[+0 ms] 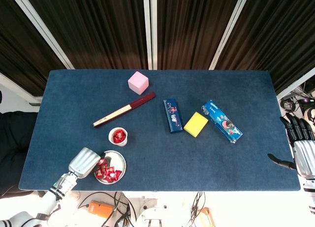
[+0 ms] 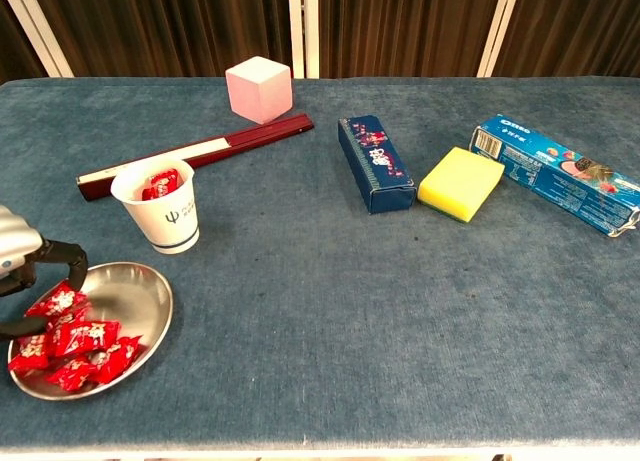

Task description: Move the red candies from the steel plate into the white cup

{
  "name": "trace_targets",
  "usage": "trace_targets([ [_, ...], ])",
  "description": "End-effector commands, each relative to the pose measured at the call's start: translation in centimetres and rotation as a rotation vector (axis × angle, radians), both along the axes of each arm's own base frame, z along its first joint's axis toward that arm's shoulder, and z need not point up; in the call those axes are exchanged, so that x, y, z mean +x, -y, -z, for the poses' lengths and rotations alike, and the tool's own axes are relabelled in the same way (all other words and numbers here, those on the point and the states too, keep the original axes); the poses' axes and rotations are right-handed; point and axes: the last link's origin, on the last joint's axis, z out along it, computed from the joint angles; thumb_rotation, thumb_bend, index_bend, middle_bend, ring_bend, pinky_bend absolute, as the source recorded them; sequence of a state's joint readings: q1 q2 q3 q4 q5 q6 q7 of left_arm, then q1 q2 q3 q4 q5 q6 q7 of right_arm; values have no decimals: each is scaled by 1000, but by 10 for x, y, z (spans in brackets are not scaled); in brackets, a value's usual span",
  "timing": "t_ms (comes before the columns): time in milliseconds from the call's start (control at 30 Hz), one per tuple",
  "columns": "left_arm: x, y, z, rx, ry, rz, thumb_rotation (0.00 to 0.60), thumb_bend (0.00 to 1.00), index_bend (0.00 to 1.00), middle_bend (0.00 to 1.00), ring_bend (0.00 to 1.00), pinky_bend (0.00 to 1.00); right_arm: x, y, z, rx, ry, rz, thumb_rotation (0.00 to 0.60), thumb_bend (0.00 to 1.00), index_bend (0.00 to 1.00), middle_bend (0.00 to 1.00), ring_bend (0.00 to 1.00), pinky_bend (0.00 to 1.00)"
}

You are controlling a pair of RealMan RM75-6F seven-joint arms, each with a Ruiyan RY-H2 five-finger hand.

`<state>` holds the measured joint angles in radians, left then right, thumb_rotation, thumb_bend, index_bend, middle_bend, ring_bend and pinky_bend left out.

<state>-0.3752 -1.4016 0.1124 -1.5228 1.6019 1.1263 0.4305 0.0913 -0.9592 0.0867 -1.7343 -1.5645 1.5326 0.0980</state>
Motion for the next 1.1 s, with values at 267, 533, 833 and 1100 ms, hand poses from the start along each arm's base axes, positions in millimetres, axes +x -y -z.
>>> trace_targets([
  [267, -7, -4, -1, -44, 93, -60, 600, 353, 515, 960, 920, 831, 3, -1, 1, -1, -2, 0, 600, 161, 0, 13, 0, 25],
  [533, 21, -15, -31, 23, 269, -40, 600, 363, 517, 960, 920, 831, 2, 0, -2, -7, 4, -3, 600, 161, 0, 14, 0, 25],
  [833, 76, -59, -58, 85, 429, 15, 600, 362, 517, 960, 920, 831, 0, 3, -3, -4, 5, -3, 600, 160, 0, 13, 0, 25],
  [1100, 84, -89, -42, 42, 412, -64, 599, 355, 517, 960, 920, 831, -4, 5, -2, 0, 10, 15, 600, 161, 0, 13, 0, 25],
])
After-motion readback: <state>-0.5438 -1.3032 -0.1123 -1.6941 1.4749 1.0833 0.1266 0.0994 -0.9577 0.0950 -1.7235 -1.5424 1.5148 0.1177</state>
